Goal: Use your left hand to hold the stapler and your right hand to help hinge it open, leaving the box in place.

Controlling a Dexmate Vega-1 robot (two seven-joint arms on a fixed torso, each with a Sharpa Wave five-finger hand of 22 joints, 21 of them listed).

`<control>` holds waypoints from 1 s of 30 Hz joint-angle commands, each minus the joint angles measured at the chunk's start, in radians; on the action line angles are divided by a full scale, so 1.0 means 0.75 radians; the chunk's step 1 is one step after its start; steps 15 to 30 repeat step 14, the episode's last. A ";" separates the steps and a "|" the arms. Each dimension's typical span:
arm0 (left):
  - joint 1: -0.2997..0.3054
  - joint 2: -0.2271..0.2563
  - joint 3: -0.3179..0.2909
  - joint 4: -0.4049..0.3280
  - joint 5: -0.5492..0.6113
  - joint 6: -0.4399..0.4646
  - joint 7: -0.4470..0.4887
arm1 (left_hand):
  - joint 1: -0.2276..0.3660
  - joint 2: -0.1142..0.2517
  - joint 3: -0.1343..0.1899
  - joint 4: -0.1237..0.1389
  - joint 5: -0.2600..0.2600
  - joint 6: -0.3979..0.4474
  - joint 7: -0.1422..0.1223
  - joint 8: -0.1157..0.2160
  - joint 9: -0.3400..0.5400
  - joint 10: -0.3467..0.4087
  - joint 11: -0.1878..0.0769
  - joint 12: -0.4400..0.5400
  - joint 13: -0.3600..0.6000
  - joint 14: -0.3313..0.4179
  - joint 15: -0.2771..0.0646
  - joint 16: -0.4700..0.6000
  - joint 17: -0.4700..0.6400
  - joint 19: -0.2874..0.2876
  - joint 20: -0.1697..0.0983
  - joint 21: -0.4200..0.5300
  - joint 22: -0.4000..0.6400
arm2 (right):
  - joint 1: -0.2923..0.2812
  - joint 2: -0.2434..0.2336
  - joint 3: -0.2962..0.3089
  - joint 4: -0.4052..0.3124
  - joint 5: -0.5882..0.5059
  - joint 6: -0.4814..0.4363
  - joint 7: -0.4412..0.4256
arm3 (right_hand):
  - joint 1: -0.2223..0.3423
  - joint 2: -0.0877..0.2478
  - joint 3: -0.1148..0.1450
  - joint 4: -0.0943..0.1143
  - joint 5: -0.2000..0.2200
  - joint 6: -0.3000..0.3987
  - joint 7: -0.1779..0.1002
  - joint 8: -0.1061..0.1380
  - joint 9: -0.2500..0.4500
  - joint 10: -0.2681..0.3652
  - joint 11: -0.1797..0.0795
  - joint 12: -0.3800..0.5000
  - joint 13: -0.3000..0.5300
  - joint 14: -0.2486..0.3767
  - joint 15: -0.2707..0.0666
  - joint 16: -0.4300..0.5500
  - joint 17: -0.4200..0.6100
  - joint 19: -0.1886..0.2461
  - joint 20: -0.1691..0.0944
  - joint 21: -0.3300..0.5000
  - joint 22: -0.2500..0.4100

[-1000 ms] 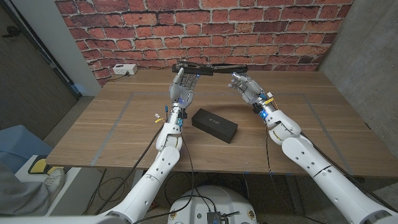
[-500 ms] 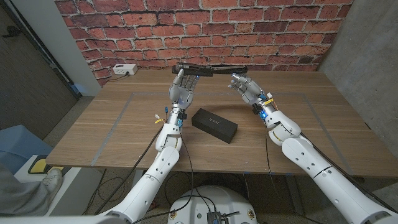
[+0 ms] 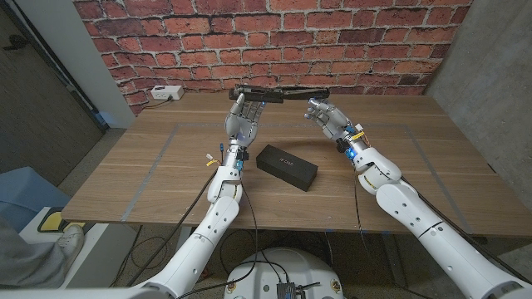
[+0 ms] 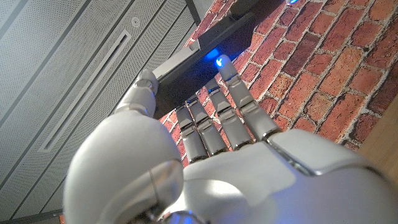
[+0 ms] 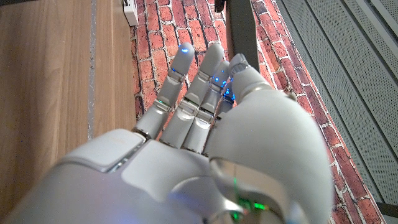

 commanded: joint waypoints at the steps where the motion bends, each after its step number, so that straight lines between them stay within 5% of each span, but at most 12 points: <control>1: -0.002 -0.008 -0.004 0.005 -0.013 0.007 -0.021 | 0.042 0.086 0.055 0.062 0.004 0.083 -0.062 0.007 0.006 0.016 -0.002 0.008 0.006 0.012 -0.178 0.018 0.015 -0.005 -0.126 0.014 0.002 | -0.002 -0.008 -0.001 -0.012 -0.006 -0.008 -0.011 | -0.017 0.036 0.062 0.047 0.009 0.020 -0.004 0.009 0.004 0.006 0.001 -0.003 0.003 0.015 -0.030 -0.003 0.009 -0.010 -0.163 0.008 0.002; 30: 0.014 0.000 -0.008 -0.008 -0.010 0.002 -0.031 | 0.041 0.086 0.057 0.060 0.004 0.086 -0.058 0.007 0.006 0.016 -0.002 0.007 0.005 0.010 -0.178 0.018 0.015 -0.009 -0.126 0.021 -0.002 | 0.002 -0.001 -0.009 -0.008 -0.013 -0.002 -0.009 | -0.018 0.036 0.063 0.047 0.009 0.020 -0.004 0.008 0.004 0.005 0.002 -0.004 0.005 0.015 -0.030 -0.005 0.009 -0.014 -0.163 0.014 0.002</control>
